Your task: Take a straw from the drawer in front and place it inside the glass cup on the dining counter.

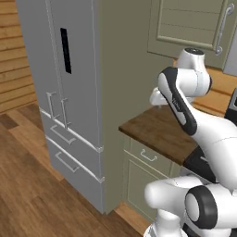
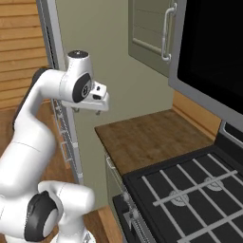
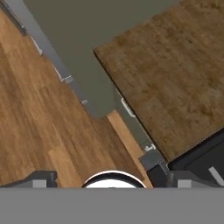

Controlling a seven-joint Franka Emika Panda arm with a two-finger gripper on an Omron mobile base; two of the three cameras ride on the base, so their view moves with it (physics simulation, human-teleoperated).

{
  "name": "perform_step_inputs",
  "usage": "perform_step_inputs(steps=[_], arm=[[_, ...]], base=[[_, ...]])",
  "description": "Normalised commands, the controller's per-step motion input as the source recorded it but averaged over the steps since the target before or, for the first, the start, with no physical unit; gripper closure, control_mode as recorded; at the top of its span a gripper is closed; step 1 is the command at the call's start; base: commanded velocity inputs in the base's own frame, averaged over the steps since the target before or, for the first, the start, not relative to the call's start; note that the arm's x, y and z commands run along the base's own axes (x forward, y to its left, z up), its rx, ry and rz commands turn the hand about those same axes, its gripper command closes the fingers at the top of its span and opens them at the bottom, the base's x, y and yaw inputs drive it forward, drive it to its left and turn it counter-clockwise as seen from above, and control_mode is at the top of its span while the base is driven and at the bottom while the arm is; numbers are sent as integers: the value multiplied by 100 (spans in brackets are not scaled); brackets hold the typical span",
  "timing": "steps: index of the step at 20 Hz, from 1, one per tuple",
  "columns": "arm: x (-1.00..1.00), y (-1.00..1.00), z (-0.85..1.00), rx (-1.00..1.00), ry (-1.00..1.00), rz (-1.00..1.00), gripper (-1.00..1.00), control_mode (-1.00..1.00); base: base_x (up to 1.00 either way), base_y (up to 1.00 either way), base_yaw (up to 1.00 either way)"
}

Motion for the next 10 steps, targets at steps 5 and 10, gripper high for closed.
perform_step_inputs(steps=[5,10], arm=[[10,62,-43,-24,9,3,-100,-100],[23,80,-75,-42,9,-2,-100,-100]], base=[[0,0,0],[0,0,0]])
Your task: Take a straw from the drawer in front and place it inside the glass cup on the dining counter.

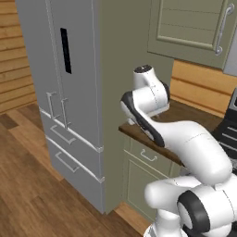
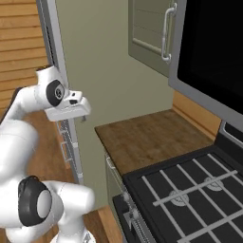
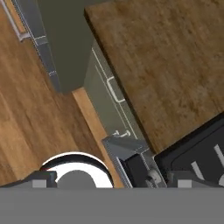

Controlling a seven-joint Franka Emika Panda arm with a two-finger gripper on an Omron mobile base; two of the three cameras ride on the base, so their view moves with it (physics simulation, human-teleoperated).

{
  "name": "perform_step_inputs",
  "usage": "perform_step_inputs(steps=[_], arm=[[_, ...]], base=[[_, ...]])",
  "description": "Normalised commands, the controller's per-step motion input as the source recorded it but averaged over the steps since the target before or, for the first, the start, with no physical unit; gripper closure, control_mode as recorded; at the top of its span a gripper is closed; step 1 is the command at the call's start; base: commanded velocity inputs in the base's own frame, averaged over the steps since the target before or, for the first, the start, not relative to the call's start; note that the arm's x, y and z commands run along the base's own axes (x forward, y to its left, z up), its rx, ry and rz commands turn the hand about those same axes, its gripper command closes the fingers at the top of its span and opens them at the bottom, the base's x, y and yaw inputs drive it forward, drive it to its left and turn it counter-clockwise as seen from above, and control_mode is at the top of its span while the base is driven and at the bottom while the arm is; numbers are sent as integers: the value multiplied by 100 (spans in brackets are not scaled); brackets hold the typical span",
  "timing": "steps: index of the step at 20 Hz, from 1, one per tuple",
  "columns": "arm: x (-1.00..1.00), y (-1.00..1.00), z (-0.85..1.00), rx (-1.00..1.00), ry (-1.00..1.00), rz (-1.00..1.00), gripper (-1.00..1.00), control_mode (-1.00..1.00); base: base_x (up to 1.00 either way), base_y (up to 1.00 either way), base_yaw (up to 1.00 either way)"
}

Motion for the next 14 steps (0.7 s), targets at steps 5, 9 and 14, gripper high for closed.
perform_step_inputs(steps=[5,9,14], arm=[[23,60,-87,-42,4,-3,-100,-100],[23,49,-86,-38,2,-1,-100,-100],[9,27,-90,-30,7,-1,-100,-100]], base=[[0,0,0],[0,0,0],[0,0,0]])
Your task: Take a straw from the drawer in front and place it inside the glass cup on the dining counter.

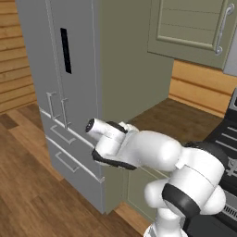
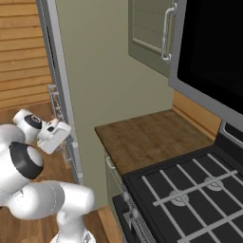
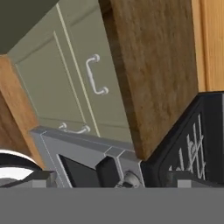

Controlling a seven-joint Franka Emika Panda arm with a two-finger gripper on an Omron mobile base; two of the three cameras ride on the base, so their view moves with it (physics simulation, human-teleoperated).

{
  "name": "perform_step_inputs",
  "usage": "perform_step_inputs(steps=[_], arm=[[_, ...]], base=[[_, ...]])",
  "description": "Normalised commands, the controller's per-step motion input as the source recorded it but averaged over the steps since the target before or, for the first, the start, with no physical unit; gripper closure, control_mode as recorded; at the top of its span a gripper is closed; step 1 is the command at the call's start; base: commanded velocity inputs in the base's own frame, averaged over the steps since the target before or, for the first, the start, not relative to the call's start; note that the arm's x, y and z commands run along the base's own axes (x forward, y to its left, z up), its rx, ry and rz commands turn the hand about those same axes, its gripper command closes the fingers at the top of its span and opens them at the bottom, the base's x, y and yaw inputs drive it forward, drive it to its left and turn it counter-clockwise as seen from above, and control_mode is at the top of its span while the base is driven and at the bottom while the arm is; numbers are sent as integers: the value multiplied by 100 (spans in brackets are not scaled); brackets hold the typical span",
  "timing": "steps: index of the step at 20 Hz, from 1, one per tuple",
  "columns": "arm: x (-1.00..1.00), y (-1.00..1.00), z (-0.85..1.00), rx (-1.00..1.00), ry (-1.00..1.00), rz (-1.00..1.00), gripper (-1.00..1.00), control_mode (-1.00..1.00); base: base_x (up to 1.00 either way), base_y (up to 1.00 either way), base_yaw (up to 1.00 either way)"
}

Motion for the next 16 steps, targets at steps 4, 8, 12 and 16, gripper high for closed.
perform_step_inputs(steps=[4,8,12,16], arm=[[15,0,-82,-17,5,-3,-100,-100],[42,0,-73,-15,1,-6,-100,-100],[50,-7,-60,-15,0,-1,-100,-100],[58,-17,-49,-15,0,0,-100,-100]], base=[[0,0,0],[0,0,0],[0,0,0],[0,0,0]])
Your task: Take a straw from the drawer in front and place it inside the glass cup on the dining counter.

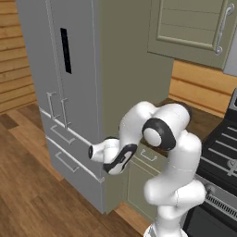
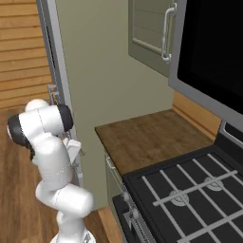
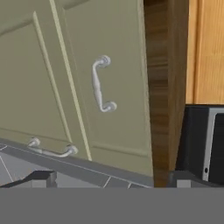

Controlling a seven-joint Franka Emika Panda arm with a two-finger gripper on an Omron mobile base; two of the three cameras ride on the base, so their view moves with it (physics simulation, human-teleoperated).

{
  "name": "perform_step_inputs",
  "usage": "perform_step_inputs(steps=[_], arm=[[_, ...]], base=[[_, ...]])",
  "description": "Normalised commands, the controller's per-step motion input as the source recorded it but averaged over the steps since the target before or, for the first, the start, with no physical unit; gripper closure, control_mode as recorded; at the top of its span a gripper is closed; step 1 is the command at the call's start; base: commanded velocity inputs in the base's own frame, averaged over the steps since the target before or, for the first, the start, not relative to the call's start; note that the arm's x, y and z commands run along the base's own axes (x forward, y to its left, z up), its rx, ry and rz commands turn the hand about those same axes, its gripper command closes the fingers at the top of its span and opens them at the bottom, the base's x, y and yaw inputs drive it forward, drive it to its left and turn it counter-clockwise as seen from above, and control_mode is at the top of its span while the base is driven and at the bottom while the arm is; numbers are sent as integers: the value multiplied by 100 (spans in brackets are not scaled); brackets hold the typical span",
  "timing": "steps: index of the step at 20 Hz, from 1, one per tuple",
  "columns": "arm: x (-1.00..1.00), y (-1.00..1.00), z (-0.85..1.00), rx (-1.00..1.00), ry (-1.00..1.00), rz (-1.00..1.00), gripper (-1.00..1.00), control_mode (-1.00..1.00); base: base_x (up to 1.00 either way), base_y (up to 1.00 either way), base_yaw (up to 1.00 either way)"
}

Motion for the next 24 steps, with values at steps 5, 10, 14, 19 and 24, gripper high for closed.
perform_step_inputs(steps=[5,10,14,19,24], arm=[[60,-21,-38,-11,0,-1,-100,-100],[57,-18,-28,-5,0,-3,-100,-100],[55,-23,-28,-4,0,-5,-100,-100],[37,-34,-32,-1,0,-7,-100,-100],[3,-45,-34,0,0,-11,-100,-100]], base=[[0,0,0],[0,0,0],[0,0,0],[0,0,0],[0,0,0]])
